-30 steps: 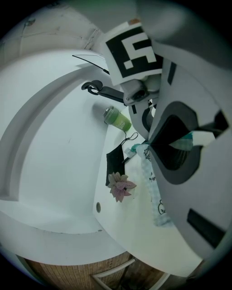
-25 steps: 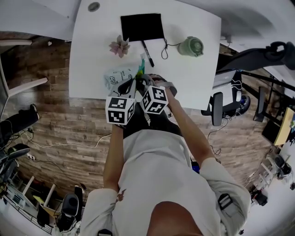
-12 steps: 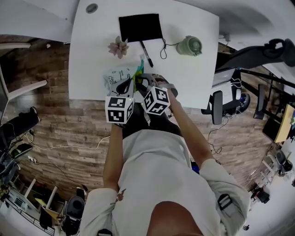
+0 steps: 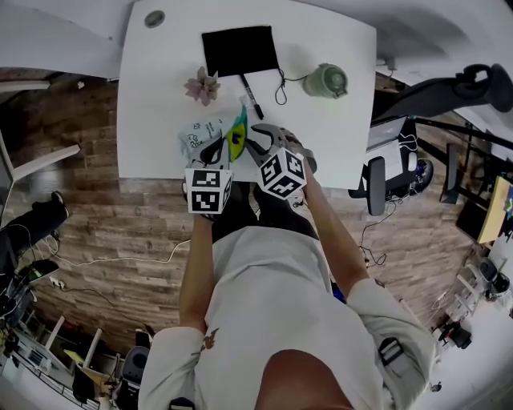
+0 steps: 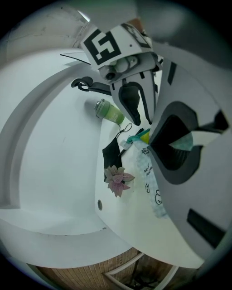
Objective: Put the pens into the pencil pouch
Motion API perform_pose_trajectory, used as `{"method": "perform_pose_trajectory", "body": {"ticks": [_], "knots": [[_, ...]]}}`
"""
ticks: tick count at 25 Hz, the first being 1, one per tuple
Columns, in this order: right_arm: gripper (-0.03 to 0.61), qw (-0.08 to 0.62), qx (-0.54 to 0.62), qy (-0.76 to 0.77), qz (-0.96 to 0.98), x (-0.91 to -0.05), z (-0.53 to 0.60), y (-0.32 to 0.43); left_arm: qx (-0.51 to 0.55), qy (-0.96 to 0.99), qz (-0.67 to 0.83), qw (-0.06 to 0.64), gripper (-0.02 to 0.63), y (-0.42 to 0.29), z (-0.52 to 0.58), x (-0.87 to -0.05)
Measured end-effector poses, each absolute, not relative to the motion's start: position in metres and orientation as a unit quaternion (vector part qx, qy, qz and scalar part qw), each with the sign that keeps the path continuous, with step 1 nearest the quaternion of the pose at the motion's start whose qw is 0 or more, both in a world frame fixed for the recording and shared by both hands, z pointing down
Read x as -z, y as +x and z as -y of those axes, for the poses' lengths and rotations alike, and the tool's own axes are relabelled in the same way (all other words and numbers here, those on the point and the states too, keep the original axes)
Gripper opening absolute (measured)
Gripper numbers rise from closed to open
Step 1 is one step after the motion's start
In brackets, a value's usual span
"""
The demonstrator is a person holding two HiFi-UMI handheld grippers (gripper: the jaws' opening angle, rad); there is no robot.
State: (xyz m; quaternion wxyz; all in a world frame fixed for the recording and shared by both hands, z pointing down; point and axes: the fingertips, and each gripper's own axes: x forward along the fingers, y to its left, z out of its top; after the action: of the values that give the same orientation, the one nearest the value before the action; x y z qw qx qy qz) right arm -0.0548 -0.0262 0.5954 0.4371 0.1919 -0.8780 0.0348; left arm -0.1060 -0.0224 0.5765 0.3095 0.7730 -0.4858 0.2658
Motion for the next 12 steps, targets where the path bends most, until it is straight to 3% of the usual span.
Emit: {"method": "perform_pose_trajectory", "body": {"ticks": [12], "knots": [[0.131, 0.441, -0.111, 0.269, 0.849, -0.62, 0.07, -0.028, -0.282, 0.777, 0.473, 0.305, -0.003, -0.104, 0.03, -0.585]]}}
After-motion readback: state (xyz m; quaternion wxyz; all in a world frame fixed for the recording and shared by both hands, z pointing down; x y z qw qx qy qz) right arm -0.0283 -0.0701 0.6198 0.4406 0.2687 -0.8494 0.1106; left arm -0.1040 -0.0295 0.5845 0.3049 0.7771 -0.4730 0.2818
